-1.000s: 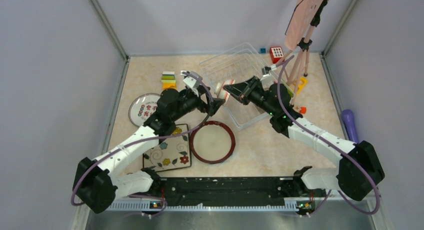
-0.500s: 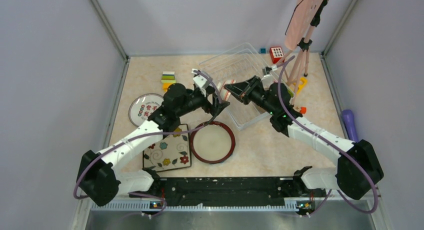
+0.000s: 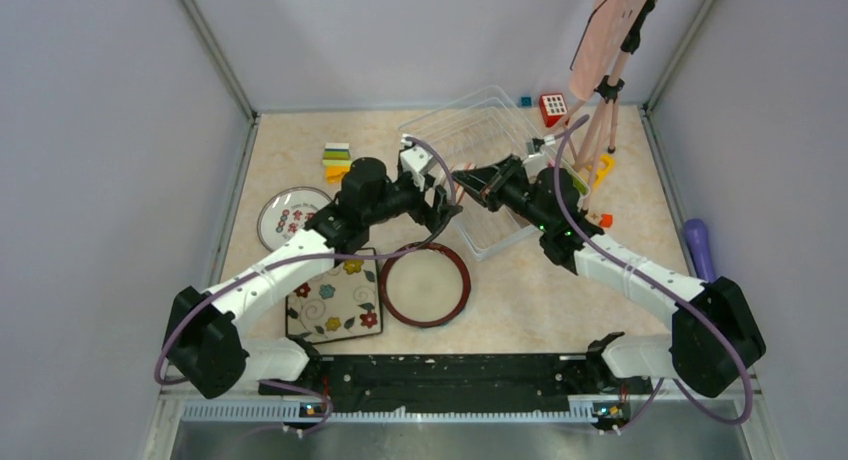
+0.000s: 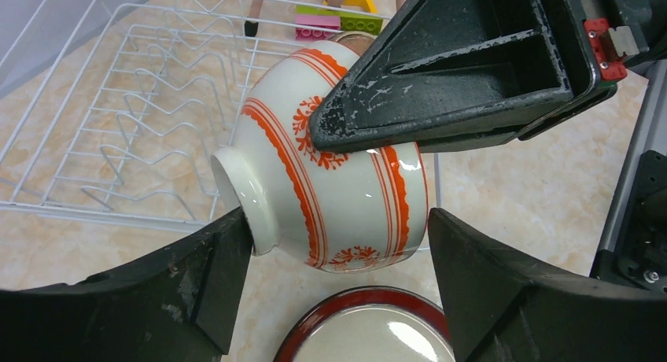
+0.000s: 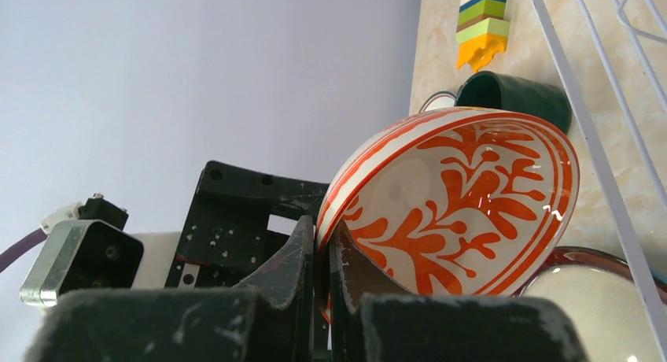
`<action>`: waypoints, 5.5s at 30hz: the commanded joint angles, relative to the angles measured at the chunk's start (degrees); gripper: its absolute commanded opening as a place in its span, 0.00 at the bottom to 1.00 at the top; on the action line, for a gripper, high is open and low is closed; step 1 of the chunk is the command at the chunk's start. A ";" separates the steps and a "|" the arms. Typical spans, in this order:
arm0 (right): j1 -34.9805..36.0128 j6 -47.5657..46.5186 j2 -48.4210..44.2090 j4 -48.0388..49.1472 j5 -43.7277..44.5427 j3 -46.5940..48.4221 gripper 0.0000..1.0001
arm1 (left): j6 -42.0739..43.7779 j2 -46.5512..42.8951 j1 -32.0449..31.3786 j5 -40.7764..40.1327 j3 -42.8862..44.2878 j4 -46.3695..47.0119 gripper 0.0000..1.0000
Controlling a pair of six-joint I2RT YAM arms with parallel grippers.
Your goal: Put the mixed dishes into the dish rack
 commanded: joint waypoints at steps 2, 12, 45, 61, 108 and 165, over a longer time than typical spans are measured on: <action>0.23 1.48 -0.96 7.57 -0.93 0.66 0.00 | 2.55 0.31 -1.61 1.47 2.09 -0.06 0.63; -1.21 -1.32 -2.86 3.89 1.90 -1.82 0.26 | 8.00 2.88 -1.68 -2.03 2.64 -0.16 0.00; -9.47 -10.49 -7.62 -17.67 8.55 -2.44 0.93 | 18.67 22.22 -3.36 -9.79 16.14 1.04 0.00; -9.86 -21.92 -28.05 -48.62 28.50 -3.64 0.87 | 28.28 32.66 -10.10 -21.81 27.65 -10.99 0.00; -10.01 -36.91 -36.70 -52.14 23.29 -6.93 0.82 | -9.79 23.48 -7.54 -27.44 34.88 -26.78 0.88; -1.57 -58.21 26.12 -45.62 18.72 23.30 0.43 | -28.52 -24.93 8.98 -39.71 -14.11 -19.58 0.85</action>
